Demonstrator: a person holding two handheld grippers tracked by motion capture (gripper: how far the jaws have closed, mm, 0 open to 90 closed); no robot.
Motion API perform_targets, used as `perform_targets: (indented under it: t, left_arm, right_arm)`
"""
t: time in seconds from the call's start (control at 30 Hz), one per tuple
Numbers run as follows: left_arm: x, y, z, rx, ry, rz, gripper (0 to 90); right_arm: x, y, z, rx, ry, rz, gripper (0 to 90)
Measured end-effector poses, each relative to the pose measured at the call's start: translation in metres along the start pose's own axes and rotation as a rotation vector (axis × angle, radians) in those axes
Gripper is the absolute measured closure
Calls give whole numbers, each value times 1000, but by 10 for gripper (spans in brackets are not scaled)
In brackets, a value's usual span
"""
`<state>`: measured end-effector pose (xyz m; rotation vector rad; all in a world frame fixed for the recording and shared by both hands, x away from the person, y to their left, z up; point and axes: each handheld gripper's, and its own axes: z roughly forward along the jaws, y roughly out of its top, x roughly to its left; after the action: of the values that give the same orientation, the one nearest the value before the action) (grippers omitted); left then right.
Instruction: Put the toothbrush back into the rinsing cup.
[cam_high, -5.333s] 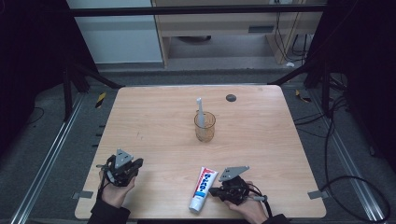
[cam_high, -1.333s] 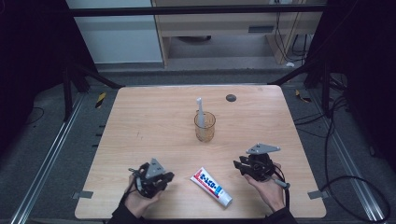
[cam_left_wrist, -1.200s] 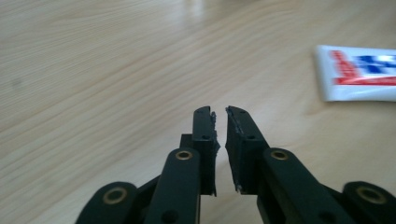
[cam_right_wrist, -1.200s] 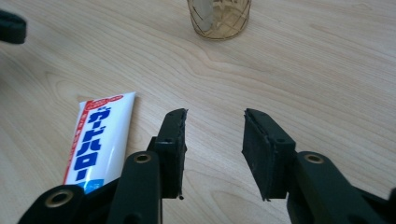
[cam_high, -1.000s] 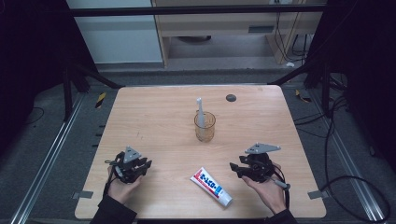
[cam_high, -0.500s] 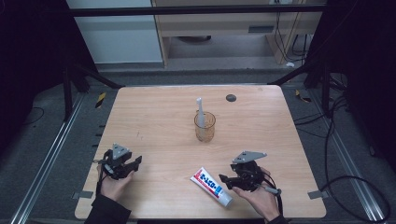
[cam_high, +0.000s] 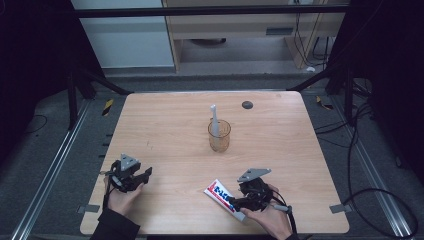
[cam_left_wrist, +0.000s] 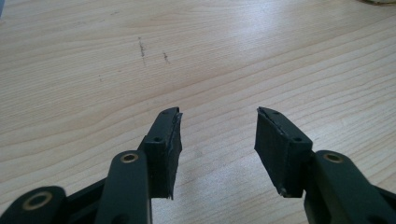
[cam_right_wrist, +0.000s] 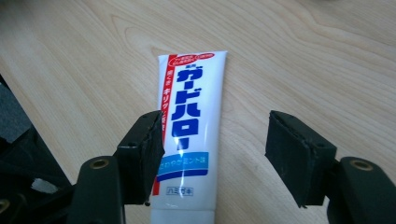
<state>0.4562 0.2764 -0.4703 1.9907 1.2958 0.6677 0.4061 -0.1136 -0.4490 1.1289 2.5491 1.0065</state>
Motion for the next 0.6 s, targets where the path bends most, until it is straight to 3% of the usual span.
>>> perform_targets:
  t: [0.6]
  left_arm:
    - [1,0,0,2,-4,-4,493]
  right_arm:
    - [14,9,27,151,6,-30,362]
